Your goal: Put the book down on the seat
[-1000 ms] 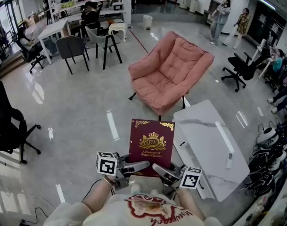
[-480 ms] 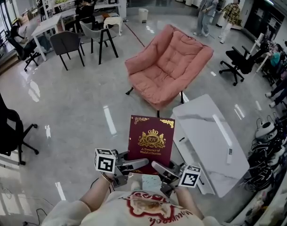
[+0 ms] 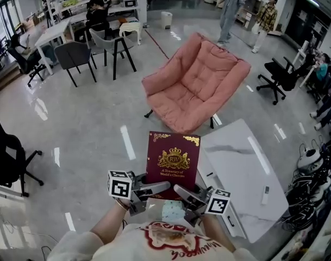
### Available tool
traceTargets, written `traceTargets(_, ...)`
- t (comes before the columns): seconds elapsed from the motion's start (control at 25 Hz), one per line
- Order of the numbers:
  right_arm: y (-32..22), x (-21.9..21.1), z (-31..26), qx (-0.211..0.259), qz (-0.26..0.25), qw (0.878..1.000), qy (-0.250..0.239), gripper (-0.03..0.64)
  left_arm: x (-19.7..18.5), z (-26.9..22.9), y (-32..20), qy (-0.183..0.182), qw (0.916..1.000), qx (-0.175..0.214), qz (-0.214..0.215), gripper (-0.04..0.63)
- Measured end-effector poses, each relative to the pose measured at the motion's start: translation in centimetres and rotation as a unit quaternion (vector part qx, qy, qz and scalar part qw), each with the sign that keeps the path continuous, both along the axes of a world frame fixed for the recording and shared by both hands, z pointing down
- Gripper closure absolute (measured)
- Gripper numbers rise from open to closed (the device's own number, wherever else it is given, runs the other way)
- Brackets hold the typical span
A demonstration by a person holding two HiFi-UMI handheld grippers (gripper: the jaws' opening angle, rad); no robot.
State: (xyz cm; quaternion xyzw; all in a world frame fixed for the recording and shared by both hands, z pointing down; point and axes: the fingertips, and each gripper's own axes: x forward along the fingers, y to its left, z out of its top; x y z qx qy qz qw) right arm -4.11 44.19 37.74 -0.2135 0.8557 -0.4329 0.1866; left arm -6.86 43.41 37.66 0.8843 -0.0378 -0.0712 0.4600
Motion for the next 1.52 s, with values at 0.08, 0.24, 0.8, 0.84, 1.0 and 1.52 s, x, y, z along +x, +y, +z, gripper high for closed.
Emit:
traceTargets(0.08,-3.0,0.9,-0.1,0.002,-0.004,1.0,0.0,0.39,0.9,-0.2,-3.0,0.002,1.0,0.0,-0.006,0.353)
traceTargets(0.24,-8.8,2.7,-0.3,-0.002,-0.014,1.0,0.001,0.39,2.8,-0.3,-8.7,0.0,0.9999,-0.001,-0.013,0.353)
traceTargets(0.8,-22.5,9.2,-1.6,0.012,-0.048,0.999,0.006,0.391,9.2,-1.5,-22.2,0.007,0.9987,0.012,-0.05,0.353)
traceTargets(0.84,-22.9,9.2,-1.4,0.011,-0.048,0.999,0.004,0.391,9.2,-1.4,-22.6,0.005,0.9987,0.012,-0.049,0.353)
traceTargets(1.0,-24.2,9.2,-0.6,0.0,-0.045,0.999,-0.003,0.391,9.2,-0.6,-23.9,-0.004,0.9989,0.005,-0.046,0.353)
traceTargets(1.52,-28.3,9.1,0.6,-0.013,-0.057,0.998,-0.006,0.391,9.1,0.7,-27.9,-0.004,0.9982,-0.009,-0.059,0.353)
